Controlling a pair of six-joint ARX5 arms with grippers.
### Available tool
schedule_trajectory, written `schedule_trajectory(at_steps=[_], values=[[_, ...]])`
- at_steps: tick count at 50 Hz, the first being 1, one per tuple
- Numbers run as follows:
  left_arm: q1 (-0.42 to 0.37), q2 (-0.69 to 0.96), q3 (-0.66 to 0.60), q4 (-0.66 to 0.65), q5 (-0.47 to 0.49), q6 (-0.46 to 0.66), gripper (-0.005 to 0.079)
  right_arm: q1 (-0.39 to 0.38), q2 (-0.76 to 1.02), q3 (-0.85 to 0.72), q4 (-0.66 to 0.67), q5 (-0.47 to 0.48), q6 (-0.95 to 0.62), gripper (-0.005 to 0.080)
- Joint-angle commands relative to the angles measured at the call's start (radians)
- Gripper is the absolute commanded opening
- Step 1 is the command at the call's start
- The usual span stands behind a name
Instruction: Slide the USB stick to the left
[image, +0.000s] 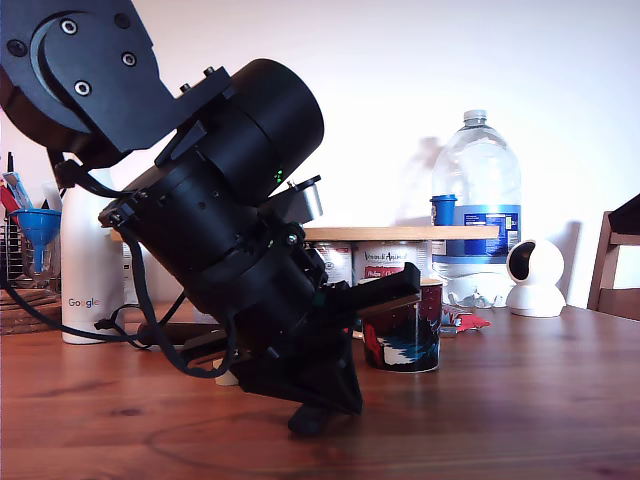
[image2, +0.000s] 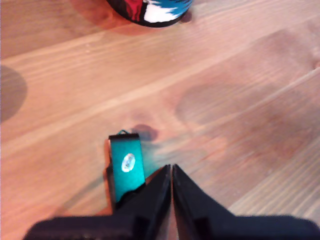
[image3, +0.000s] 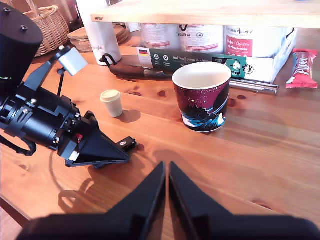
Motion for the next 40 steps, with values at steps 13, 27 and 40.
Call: schedule_trajectory(at_steps=[13, 27, 40], values=[[0.030, 0.021, -0.011, -0.076, -0.043, -0.021, -0.0024, 0.000, 0.005, -0.005, 0.005, 0.003, 0.000, -0.0011], [0.050, 0.021, -0.011, -0.138, -0.053, -0.021, -0.0024, 0.000, 0.005, -0.005, 0.005, 0.003, 0.000, -0.0011], [0.050, 0.020, -0.011, -0.019, -0.023, -0.005, -0.0024, 0.000, 0.005, -0.005, 0.005, 0.003, 0.000, -0.0011]])
